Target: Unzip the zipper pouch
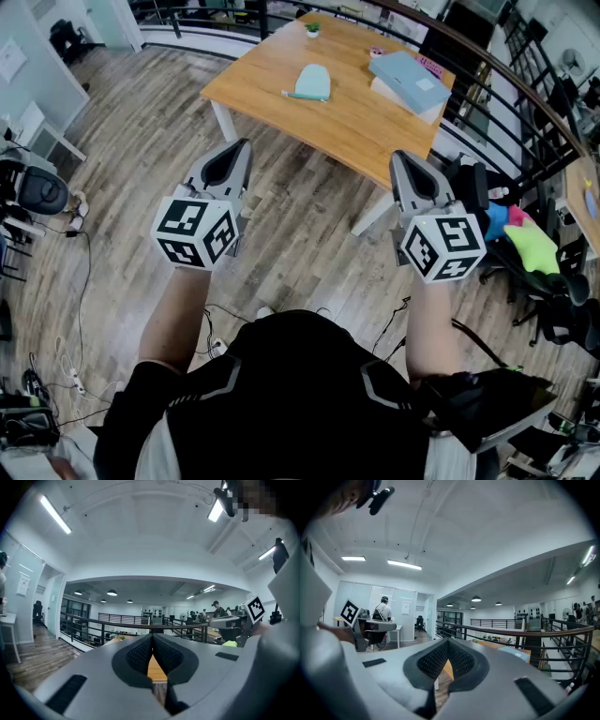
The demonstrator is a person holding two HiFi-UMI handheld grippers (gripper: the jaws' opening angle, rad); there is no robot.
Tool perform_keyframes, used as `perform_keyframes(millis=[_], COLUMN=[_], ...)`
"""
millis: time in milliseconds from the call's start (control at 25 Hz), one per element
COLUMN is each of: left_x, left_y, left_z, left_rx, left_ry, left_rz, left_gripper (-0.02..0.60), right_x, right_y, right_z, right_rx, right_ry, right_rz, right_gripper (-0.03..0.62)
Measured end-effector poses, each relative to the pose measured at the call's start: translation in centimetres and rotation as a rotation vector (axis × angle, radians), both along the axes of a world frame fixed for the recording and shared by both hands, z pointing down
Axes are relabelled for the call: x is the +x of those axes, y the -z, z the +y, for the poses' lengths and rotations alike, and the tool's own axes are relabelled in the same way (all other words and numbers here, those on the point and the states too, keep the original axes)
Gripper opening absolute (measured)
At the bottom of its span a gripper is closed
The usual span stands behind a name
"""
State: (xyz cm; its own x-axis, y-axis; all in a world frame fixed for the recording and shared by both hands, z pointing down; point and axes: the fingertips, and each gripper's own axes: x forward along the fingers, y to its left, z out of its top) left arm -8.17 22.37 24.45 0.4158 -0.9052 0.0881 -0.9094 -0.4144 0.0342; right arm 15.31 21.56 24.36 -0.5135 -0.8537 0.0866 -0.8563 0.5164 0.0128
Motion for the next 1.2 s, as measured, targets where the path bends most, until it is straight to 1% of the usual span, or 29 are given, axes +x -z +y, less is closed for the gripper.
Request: perform_keyframes(millis=[200,360,480,640,760,800,840,880,920,960,1080,1160,1200], left_x=[0.0,0.1,-0.2,-0.5,-0.5,-0.6,-0.6,-0.5,-0.4,-0.4,-0.7,-0.7,-0.7], left_y=[0.1,-0.1,0.0,0.1,0.2,0.1,0.1,0.1,0.0,0.0,-0.1,-0.2,-0.3], left_z=[0.2,0.3,0.5,0.6,0.5,0.5,0.6,0.6,0.7,0.7,1.0,1.1,1.1], left_rx=[0.014,0.000,0.015,0.042,0.048,0.048,0.047,0.046,0.046,0.048,0.062,0.062,0.061], left_ry=[0.003,-0.008,0.002,0.020,0.024,0.025,0.021,0.013,0.004,0.000,0.002,-0.003,-0.005], left_rz=[-0.014,-0.007,-0.013,-0.040,-0.040,-0.040,-0.042,-0.046,-0.048,-0.049,-0.056,-0.060,-0.062], left_gripper=[0.029,0.029,0.029,0.032,0.034,0.037,0.068,0.130,0.175,0.195,0.242,0.253,0.256], right_x=[-0.1,0.2,0.5,0.2,-0.1,-0.3,-0.5,-0.6,-0.8,-0.9,-1.1,-1.3,-1.4], right_y=[0.0,0.0,-0.1,-0.2,-0.2,-0.2,-0.2,-0.1,0.0,0.0,-0.1,-0.3,-0.4], right_z=[0.3,0.6,0.8,1.0,1.0,1.0,1.0,1.1,1.1,1.1,1.1,1.1,1.0], right_rx=[0.004,0.005,0.003,0.002,0.002,0.002,0.004,0.007,0.011,0.015,0.020,0.016,0.015], right_ry=[-0.001,-0.011,-0.028,-0.020,-0.007,0.001,0.011,0.020,0.026,0.028,0.026,0.025,0.027], right_rz=[0.004,-0.030,-0.031,-0.024,-0.023,-0.023,-0.022,-0.020,-0.018,-0.017,-0.015,-0.010,-0.009], right_gripper=[0.006,0.006,0.008,0.009,0.059,0.065,0.084,0.112,0.145,0.172,0.197,0.219,0.221])
